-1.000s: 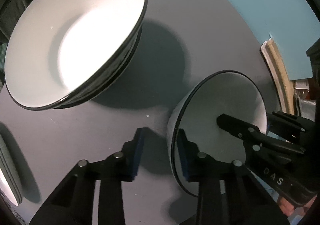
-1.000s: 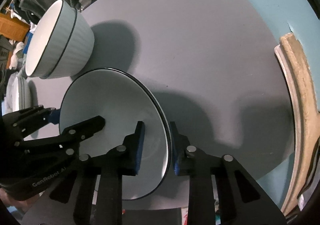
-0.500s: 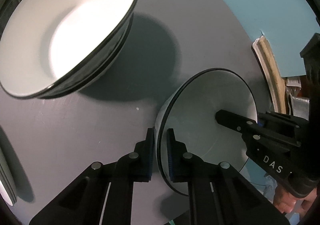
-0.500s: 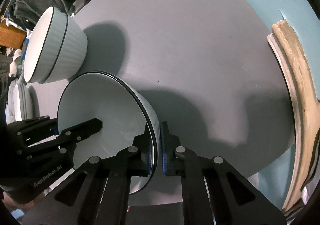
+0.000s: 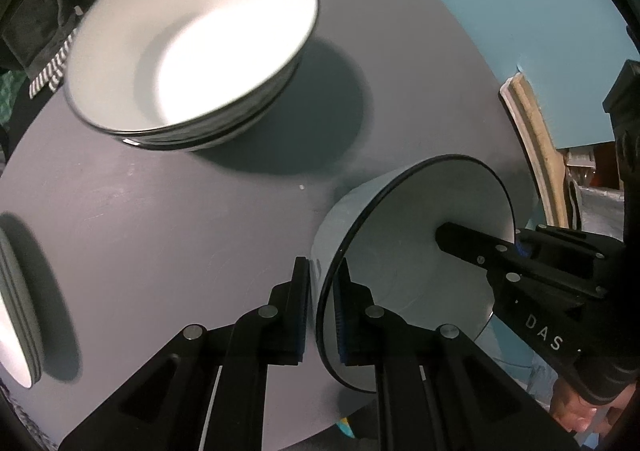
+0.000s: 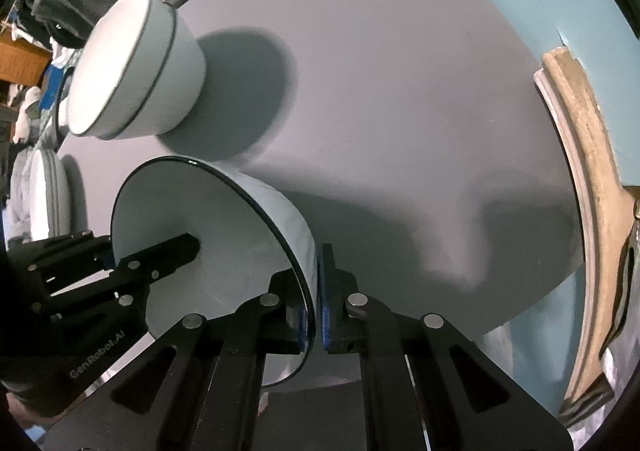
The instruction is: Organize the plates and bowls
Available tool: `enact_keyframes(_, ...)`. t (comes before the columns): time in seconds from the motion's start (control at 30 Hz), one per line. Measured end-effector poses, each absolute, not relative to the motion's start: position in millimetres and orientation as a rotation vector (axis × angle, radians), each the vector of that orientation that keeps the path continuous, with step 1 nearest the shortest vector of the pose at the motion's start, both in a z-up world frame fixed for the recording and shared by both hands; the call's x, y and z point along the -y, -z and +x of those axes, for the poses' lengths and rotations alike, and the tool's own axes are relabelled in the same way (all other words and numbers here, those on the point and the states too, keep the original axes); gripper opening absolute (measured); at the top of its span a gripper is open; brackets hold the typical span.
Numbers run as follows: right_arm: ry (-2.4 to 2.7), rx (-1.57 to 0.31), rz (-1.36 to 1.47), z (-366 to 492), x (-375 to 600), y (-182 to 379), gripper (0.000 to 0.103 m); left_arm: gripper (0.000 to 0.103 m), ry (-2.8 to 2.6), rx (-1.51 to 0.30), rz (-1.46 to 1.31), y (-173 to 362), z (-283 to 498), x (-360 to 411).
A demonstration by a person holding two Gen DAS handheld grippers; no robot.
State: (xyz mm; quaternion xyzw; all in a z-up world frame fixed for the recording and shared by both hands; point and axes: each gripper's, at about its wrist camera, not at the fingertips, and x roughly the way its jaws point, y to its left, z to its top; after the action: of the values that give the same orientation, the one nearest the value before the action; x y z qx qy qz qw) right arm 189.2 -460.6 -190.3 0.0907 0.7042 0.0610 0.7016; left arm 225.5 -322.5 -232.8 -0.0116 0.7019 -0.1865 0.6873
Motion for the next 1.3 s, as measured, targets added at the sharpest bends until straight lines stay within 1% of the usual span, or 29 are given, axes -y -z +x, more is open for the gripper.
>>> enact_keyframes(0.23, -0.16, -1.544, 0.186, 200, 447, 165, 0.005, 0.011, 0.39, -1.516, -0.04, 203, 223, 301)
enact_keyframes(0.33, -0.179, -1.538, 0.189, 199, 471, 154, 0.005, 0.011, 0.37, -1.49, -0.058, 187, 223, 293)
enact_keyframes(0.73, -0.261, -1.463, 0.131, 213, 447, 117, 0.005, 0.011, 0.305, -1.397, -0.13, 140, 252, 243)
enact_keyframes(0.83, -0.278, -1.444, 0.109, 222, 440, 108, 0.005, 0.011, 0.287, -1.382, -0.137, 137, 262, 236)
enact_keyframes(1.03, -0.301, -1.431, 0.044, 248, 407, 110, 0.005, 0.011, 0.249, -1.36, -0.111, 139, 282, 227)
enact_keyframes(1.3, -0.319, -1.443, 0.011, 276, 392, 116, 0.005, 0.011, 0.205, -1.364, -0.099, 156, 311, 219)
